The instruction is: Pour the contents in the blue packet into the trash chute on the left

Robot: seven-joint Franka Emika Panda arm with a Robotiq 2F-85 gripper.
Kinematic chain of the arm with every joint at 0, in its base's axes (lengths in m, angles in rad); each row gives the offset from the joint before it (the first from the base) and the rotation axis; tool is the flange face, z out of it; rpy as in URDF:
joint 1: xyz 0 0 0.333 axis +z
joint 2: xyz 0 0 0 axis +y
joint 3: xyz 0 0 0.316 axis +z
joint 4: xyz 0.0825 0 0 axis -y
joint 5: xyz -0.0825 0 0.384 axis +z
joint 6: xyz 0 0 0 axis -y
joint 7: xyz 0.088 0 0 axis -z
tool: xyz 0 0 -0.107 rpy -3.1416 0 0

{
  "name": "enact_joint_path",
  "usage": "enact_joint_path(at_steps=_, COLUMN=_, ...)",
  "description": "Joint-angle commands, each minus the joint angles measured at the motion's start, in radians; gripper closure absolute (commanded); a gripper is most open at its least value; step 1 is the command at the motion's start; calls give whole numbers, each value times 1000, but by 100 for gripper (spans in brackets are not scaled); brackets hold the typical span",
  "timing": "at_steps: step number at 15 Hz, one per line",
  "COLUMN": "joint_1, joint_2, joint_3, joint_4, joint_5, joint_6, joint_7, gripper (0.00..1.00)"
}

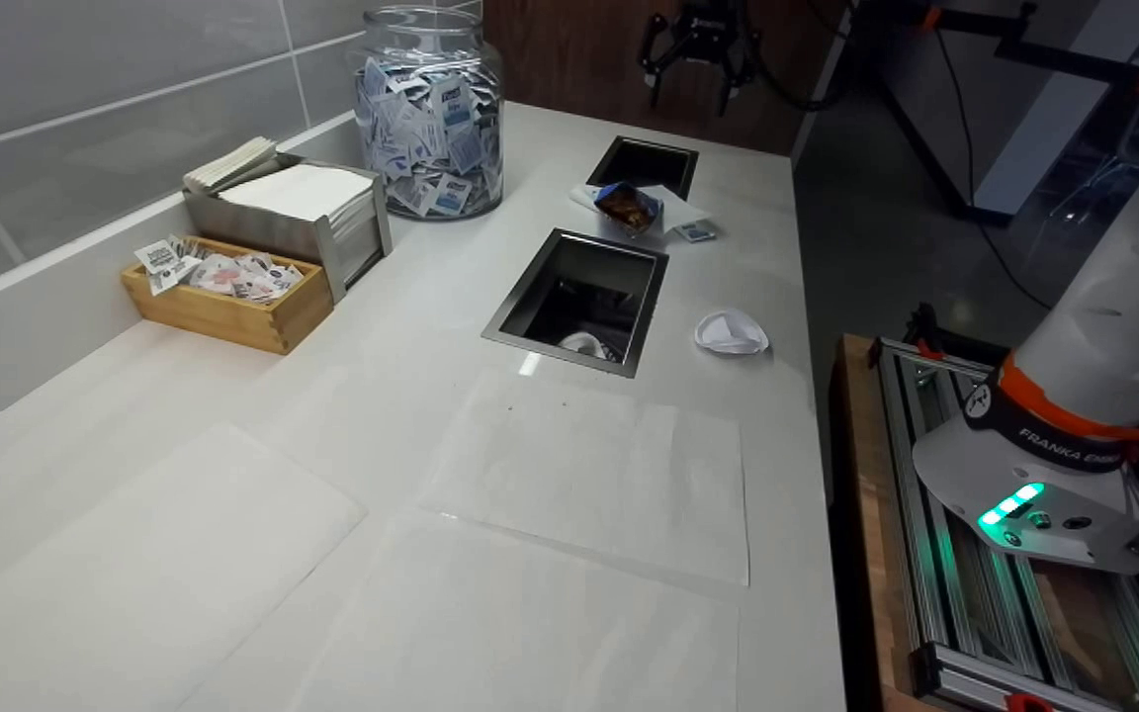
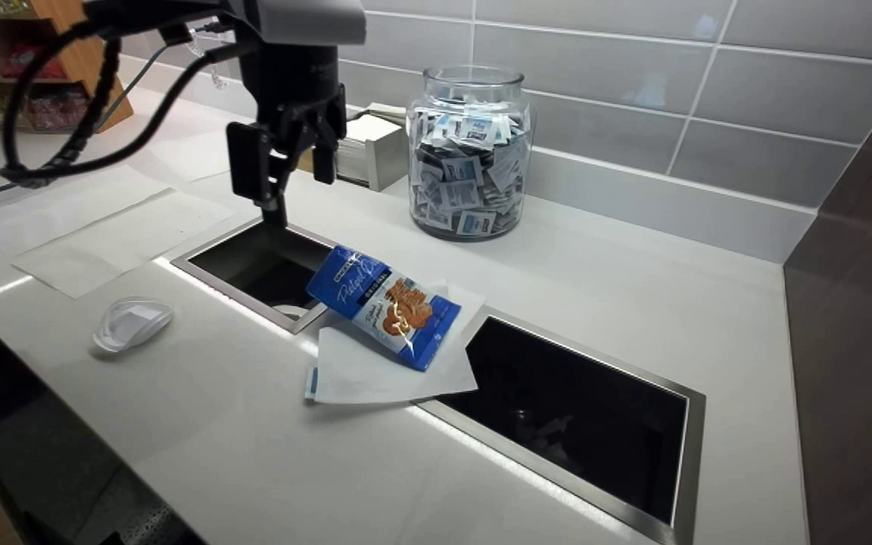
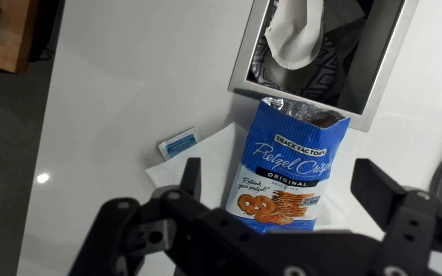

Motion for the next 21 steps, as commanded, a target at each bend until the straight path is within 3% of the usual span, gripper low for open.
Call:
enact_joint_path(at_steps=1, joint_1=18, joint_2=157, joint_3=-17, joint_4=151, joint_5=64, joint_6=-39, joint_7=19, gripper=0)
enact_joint_path(at_steps=2, joint_1=22, joint_2=78, joint_3=-19, joint_4=66, joint_5=21, joint_6=-3, joint_7=7, gripper=0)
enact_joint_path(at_steps=6, joint_1=27, joint_2=156, joint_3=-21, joint_4=136, joint_5=41, joint_6=-6, joint_7=8, gripper=0)
enact_joint_path(at_steps=9, joint_1=11, joint_2=233, joint_3=-45, joint_4=184, joint_5=62, joint_6=63, joint_7=81, gripper=0)
enact_joint_path(at_steps=15, joint_1=12, joint_2=368, joint_3=-56, joint_4=235, joint_5=74, joint_6=157, joint_7=85, gripper=0)
enact_joint_path(at_steps=21, joint_1=-5, joint_2=435, joint_3=-33, joint_4=283, joint_5=137, joint_6=110, joint_7=2, gripper=0)
